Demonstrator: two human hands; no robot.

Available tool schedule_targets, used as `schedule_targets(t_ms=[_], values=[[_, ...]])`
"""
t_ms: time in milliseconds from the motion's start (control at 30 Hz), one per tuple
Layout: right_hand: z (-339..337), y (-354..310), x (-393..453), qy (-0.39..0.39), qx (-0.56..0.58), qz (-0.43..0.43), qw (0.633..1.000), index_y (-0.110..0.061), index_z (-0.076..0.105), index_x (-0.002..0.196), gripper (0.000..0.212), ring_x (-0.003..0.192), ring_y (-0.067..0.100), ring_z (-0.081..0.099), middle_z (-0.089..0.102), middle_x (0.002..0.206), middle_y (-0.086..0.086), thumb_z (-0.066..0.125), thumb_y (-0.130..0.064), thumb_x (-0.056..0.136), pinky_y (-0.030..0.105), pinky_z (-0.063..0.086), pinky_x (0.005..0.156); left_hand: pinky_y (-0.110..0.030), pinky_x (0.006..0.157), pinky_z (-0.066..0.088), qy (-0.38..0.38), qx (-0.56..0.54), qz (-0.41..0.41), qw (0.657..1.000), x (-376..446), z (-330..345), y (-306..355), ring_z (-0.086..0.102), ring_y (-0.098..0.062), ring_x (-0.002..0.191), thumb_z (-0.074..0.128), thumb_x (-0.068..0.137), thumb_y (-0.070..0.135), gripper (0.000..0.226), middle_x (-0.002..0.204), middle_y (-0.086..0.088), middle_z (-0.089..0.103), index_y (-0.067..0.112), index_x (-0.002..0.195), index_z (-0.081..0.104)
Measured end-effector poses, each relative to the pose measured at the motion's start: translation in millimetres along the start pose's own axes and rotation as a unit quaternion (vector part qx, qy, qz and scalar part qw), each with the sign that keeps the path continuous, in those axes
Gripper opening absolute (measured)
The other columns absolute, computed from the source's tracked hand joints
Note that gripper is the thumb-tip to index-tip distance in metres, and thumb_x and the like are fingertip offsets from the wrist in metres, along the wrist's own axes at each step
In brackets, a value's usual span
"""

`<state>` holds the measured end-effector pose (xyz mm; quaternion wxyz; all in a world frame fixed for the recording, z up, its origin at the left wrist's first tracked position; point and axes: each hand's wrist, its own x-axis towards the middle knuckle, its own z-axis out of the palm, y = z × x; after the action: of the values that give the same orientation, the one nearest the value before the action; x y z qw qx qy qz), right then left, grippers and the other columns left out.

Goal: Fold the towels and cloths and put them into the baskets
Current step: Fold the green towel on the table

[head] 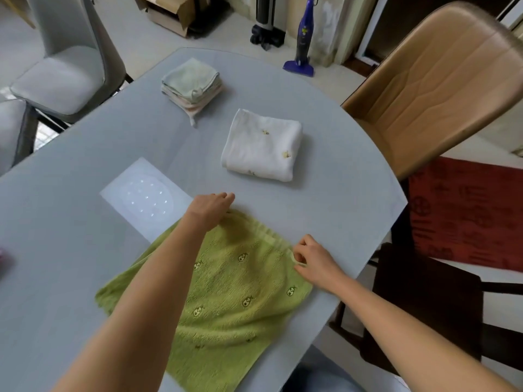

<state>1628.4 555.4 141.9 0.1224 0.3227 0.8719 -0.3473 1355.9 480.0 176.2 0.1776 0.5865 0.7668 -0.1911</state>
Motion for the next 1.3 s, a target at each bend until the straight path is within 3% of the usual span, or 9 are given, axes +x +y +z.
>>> schedule_targets(t_ms=[200, 400, 567, 700, 867, 967, 1067, 1200, 1300], values=[[-2.3, -7.6, -1.5, -0.039, -0.064, -0.027, 0.997, -0.026, 0.031, 0.059, 0.034, 0.076, 0.013, 0.040, 0.043, 0.071, -0.010, 0.058, -0.013, 0.076, 0.023, 0.030, 0.057, -0.029, 0.071, 0.042, -0.018, 0.062, 0.031, 0.997, -10.4, -2.6, 7.7, 0.061, -0.024, 0.097, 0.046, 0.094, 0.010, 0.022, 0.112, -0.003, 0.056, 0.012, 0.112, 0.057], [-11.5, -36.1, -13.6, -0.004, 0.062, -0.021, 0.998, -0.022, 0.031, 0.058, 0.037, 0.062, 0.011, 0.036, 0.040, 0.078, 0.000, 0.060, -0.003, 0.072, 0.023, 0.030, 0.058, -0.036, 0.067, 0.043, 0.037, -0.046, -0.009, 0.998, -56.5, -10.3, -18.3, 0.057, -0.028, 0.084, 0.045, 0.085, 0.003, 0.024, 0.093, -0.006, 0.060, 0.016, 0.105, 0.048], [-30.4, -76.0, -14.6, 0.108, 0.057, -0.032, 0.992, -0.022, 0.035, 0.058, 0.038, 0.063, 0.019, 0.040, 0.043, 0.062, -0.002, 0.064, -0.004, 0.075, 0.031, 0.029, 0.059, -0.035, 0.064, 0.038, 0.124, -0.108, -0.056, 0.985, -115.3, -19.1, -47.7, 0.057, -0.032, 0.085, 0.051, 0.085, 0.004, 0.014, 0.095, -0.008, 0.058, 0.012, 0.096, 0.051], [-46.5, -122.5, -21.6, 0.264, 0.052, -0.041, 0.962, -0.009, 0.051, 0.074, 0.018, 0.067, 0.026, 0.051, 0.057, 0.071, 0.009, 0.066, -0.009, 0.084, 0.031, 0.031, 0.060, -0.037, 0.065, 0.043, 0.183, -0.126, -0.117, 0.968, -177.4, -21.6, -78.0, 0.059, -0.033, 0.082, 0.050, 0.081, -0.002, 0.011, 0.085, -0.007, 0.050, 0.006, 0.085, 0.056], [-60.3, -179.8, -40.6, 0.377, 0.078, -0.069, 0.920, -0.011, 0.061, 0.083, 0.013, 0.071, 0.019, 0.054, 0.059, 0.076, -0.003, 0.068, -0.022, 0.086, 0.030, 0.043, 0.065, -0.031, 0.063, 0.043, 0.264, -0.156, -0.177, 0.935, -246.7, -30.0, -99.2, 0.059, -0.030, 0.078, 0.048, 0.080, -0.006, 0.016, 0.076, -0.007, 0.049, 0.003, 0.077, 0.060], [-64.2, -206.7, -53.2, 0.403, 0.201, -0.067, 0.890, -0.012, 0.068, 0.082, 0.012, 0.074, 0.016, 0.058, 0.063, 0.077, -0.005, 0.074, -0.022, 0.081, 0.028, 0.046, 0.070, -0.034, 0.062, 0.047, 0.327, -0.250, -0.234, 0.881, -280.0, -34.5, -102.8, 0.059, -0.033, 0.075, 0.051, 0.079, -0.003, 0.016, 0.078, -0.014, 0.058, 0.000, 0.078, 0.067], [-66.5, -231.1, -68.6, 0.391, 0.333, -0.073, 0.855, -0.013, 0.070, 0.079, 0.007, 0.075, 0.018, 0.061, 0.065, 0.073, -0.002, 0.077, -0.014, 0.078, 0.021, 0.049, 0.066, -0.036, 0.074, 0.048, 0.401, -0.335, -0.293, 0.801, -306.5, -37.5, -101.7, 0.060, -0.035, 0.086, 0.056, 0.086, 0.005, 0.015, 0.089, -0.018, 0.066, 0.001, 0.087, 0.070], [-68.9, -258.1, -90.3, 0.312, 0.484, -0.089, 0.813, -0.016, 0.070, 0.084, 0.012, 0.084, 0.022, 0.067, 0.069, 0.085, 0.004, 0.074, -0.006, 0.080, 0.031, 0.059, 0.075, -0.035, 0.081, 0.048, 0.489, -0.475, -0.340, 0.648, -329.7, -42.2, -96.3, 0.063, -0.034, 0.091, 0.065, 0.088, 0.019, 0.019, 0.094, -0.016, 0.071, 0.002, 0.093, 0.072], [-73.1, -267.8, -103.4, 0.288, 0.541, -0.107, 0.782, -0.010, 0.064, 0.097, 0.019, 0.090, 0.021, 0.067, 0.068, 0.093, 0.009, 0.071, -0.001, 0.082, 0.030, 0.058, 0.081, -0.042, 0.086, 0.054, 0.510, -0.605, -0.326, 0.517, -342.4, -39.7, -97.0, 0.065, -0.026, 0.081, 0.076, 0.074, 0.026, 0.008, 0.083, -0.008, 0.072, 0.020, 0.075, 0.071]])
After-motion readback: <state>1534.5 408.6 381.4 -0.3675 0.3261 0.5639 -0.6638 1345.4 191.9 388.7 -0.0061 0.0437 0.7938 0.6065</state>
